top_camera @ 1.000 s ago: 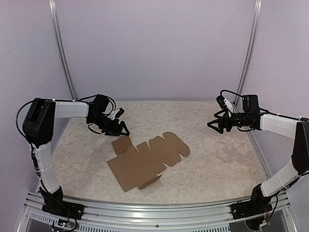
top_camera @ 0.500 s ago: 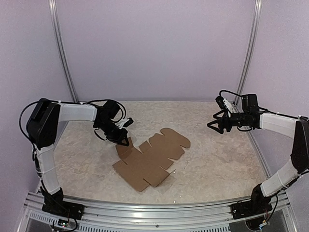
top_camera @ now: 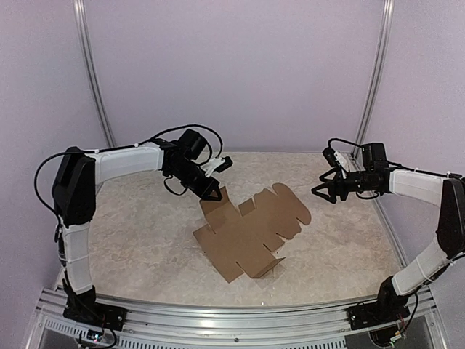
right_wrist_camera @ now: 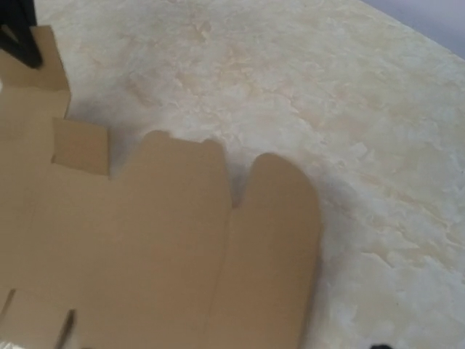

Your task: Fold the paper box

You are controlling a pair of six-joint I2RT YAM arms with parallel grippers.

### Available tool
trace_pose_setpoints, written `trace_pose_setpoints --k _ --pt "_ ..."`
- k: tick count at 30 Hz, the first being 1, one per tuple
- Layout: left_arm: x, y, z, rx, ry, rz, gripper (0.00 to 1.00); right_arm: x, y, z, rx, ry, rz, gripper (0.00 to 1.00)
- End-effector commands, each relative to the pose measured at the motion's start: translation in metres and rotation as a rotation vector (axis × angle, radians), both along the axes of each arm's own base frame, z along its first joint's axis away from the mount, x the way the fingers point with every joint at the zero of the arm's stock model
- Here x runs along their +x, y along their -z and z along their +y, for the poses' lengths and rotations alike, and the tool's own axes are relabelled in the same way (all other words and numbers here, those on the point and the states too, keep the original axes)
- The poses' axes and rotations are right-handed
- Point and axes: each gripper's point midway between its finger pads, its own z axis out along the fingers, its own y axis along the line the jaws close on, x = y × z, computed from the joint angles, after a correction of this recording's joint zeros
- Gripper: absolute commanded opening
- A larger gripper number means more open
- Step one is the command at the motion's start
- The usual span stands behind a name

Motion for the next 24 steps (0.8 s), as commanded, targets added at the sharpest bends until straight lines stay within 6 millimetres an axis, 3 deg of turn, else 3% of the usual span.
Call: trace_pose_setpoints --k 1,6,9,11,15,17,20,22,24 --pt "0.006 0.018 -0.003 0.004 -0.039 0.087 0.0 0.002 0.0 0.003 -0.007 -0.015 0.007 0.8" --pt "-0.012 0.015 -0.012 -0.056 -0.018 0.139 0.0 0.002 0.001 0.004 -0.012 -0.017 0.01 0.8" --pt "-0.016 0.018 -0.008 -0.057 -0.034 0.195 0.0 0.003 0.003 0.005 -0.015 -0.016 0.018 0.79" --pt "-0.024 0.017 -0.005 -0.046 0.049 0.152 0.0 0.002 0.004 0.007 -0.016 -0.021 0.022 0.78" --pt "-0.02 0.012 0.004 0.08 0.277 -0.052 0.0 0.001 0.007 0.011 -0.025 -0.036 0.024 0.78" --pt "0.004 0.002 -0.004 0.101 0.31 -0.15 0.0 -0.001 0.011 0.014 -0.031 -0.048 0.036 0.77" --pt "0.058 -0.011 -0.019 0.103 0.214 -0.294 0.4 -0.002 0.014 0.016 -0.031 -0.059 0.049 0.76" --pt "0.09 -0.017 -0.016 0.161 0.074 -0.403 0.55 -0.003 0.013 0.016 -0.032 -0.061 0.049 0.76" --pt "0.103 -0.02 -0.004 0.232 -0.07 -0.441 0.65 -0.005 0.008 0.016 -0.03 -0.069 0.036 0.76"
